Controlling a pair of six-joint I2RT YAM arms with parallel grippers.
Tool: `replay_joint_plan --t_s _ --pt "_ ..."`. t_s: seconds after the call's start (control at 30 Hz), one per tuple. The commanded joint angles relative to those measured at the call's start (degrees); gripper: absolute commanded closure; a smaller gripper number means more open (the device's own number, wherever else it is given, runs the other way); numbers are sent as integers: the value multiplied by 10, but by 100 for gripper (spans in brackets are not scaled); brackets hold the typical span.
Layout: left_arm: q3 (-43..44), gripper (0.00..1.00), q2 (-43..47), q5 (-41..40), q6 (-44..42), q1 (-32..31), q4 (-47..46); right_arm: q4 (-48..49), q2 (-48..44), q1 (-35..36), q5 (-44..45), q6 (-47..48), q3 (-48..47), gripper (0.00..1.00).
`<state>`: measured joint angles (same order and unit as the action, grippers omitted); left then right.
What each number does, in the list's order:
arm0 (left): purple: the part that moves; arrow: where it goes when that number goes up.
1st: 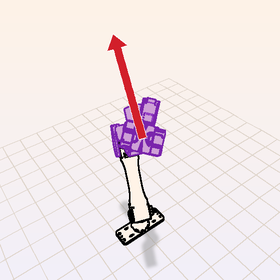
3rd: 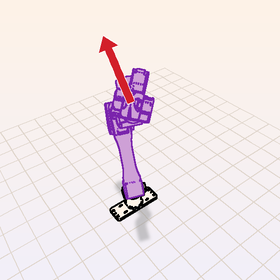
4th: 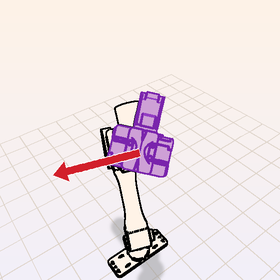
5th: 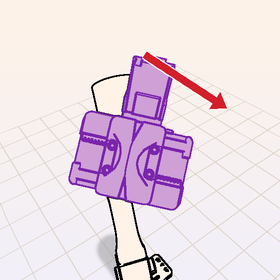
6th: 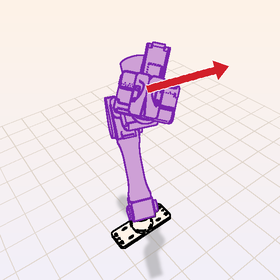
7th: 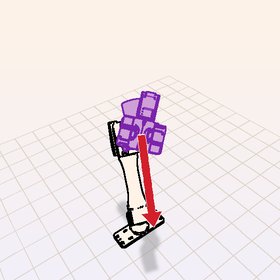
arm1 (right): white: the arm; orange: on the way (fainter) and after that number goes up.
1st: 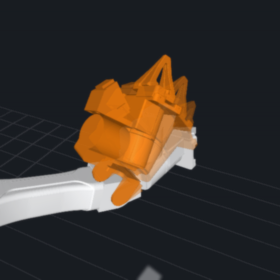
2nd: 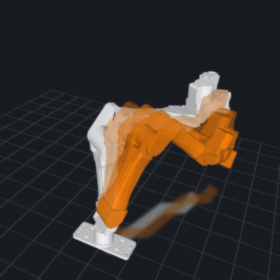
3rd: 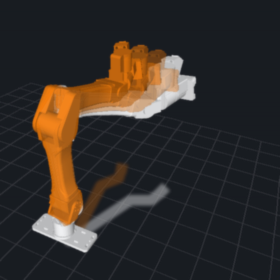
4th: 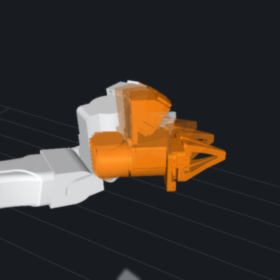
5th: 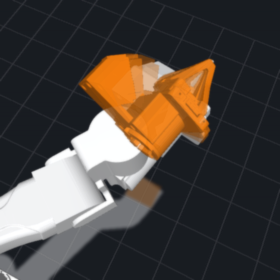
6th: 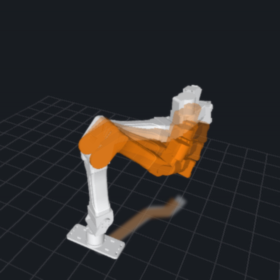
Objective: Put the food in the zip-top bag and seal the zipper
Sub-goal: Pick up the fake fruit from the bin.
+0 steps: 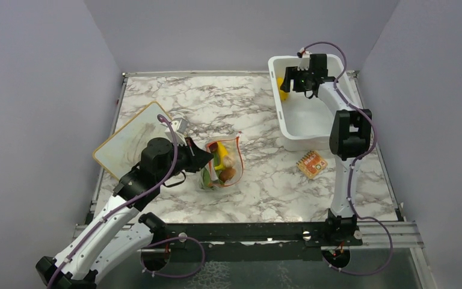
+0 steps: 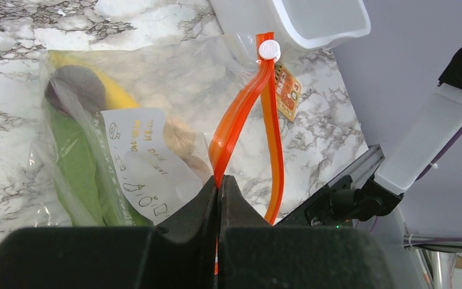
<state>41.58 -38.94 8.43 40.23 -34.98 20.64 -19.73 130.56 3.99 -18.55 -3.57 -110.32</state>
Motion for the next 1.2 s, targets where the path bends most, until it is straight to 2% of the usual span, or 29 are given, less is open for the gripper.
replay_joint_plan --t_s 0.0,0.57,0.8,1.17 --pt "6 100 -2 -16 9 0 -30 0 30 -4 -14 12 -37 27" --pt "24 100 -50 -12 -10 0 -50 -28 131 -4 -42 15 -150 29" --pt "27 100 -48 -14 -18 0 -63 -28 121 -4 -38 21 -143 41" --pt "43 100 -63 -10 -37 0 -60 -18 58 -4 -18 32 -89 50"
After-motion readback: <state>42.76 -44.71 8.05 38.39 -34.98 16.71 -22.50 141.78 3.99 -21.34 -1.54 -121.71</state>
